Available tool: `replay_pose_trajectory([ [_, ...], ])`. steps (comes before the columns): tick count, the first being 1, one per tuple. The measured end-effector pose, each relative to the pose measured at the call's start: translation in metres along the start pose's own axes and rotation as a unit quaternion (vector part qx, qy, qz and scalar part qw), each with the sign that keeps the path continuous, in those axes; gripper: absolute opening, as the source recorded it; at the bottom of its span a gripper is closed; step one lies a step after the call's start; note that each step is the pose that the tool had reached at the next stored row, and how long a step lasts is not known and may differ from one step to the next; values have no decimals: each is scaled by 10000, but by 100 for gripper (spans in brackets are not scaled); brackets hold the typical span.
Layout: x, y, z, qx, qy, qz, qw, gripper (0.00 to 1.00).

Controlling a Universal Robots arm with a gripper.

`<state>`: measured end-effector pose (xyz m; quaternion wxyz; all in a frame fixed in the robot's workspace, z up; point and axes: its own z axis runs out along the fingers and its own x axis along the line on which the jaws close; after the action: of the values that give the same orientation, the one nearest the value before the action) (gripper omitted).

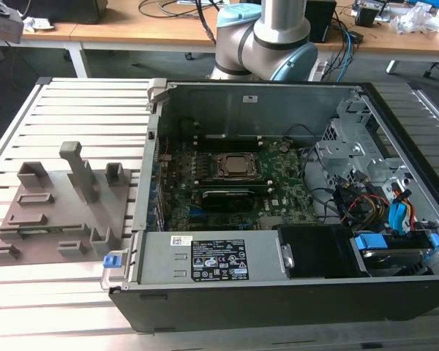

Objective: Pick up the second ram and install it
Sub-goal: 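Pick up the second ram and move it above second insertion slot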

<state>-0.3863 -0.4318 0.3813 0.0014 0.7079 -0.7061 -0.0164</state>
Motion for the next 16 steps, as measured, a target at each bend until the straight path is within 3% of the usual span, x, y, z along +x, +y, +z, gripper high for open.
replay_pose_trajectory([
  [5,27,-3,49,0,0,15,10000,30],
  [8,42,-15,88,6,-6,265,9996,30],
  [13,74,-68,112,5,-6,269,9996,30],
  [16,110,-80,179,4,-6,269,9996,30],
])
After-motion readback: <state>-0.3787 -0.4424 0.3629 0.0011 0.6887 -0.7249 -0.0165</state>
